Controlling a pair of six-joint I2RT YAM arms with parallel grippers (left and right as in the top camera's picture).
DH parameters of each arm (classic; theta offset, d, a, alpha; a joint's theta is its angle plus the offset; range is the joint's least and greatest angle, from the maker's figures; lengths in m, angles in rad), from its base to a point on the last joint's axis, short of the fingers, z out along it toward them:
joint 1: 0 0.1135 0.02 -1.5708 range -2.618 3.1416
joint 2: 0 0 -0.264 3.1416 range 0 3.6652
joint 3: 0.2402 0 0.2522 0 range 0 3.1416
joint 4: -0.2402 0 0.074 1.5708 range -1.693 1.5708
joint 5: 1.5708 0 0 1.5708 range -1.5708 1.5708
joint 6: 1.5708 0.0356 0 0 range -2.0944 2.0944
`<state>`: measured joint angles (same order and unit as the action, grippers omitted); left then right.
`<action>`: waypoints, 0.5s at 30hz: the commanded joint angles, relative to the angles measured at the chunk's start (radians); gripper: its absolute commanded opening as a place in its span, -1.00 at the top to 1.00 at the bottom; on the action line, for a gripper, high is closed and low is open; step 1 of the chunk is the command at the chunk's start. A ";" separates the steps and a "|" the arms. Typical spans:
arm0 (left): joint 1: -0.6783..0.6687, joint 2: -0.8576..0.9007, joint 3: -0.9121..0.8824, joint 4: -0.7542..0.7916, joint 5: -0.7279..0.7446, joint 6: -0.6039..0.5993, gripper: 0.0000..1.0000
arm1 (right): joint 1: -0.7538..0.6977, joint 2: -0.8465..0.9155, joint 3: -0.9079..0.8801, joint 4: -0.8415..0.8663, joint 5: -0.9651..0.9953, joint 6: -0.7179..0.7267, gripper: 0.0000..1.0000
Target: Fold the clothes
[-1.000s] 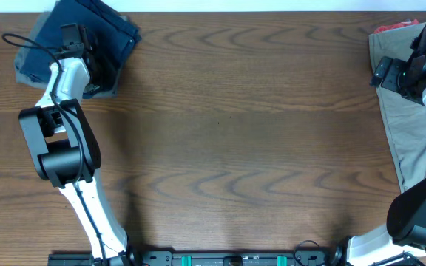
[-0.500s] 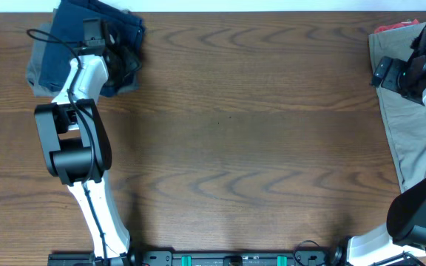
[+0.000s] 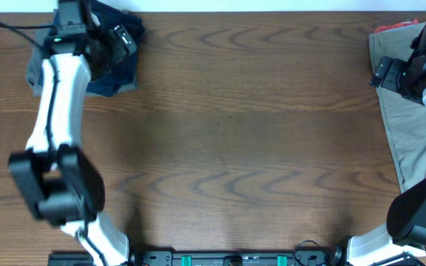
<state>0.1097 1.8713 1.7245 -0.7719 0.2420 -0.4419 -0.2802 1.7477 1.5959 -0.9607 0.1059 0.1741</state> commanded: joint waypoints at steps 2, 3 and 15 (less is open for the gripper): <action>0.003 -0.161 -0.007 -0.158 0.013 0.002 -0.96 | -0.005 0.005 0.010 0.000 0.010 -0.011 -0.98; 0.003 -0.196 -0.007 -0.199 0.013 0.003 -0.95 | -0.005 0.005 0.010 0.000 0.010 -0.011 -0.99; -0.040 -0.579 -0.028 -0.553 0.012 0.135 -0.96 | -0.005 0.005 0.010 0.000 0.010 -0.011 -0.98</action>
<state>0.0952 1.3441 1.7237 -1.2915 0.2562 -0.3679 -0.2802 1.7477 1.5959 -0.9604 0.1059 0.1741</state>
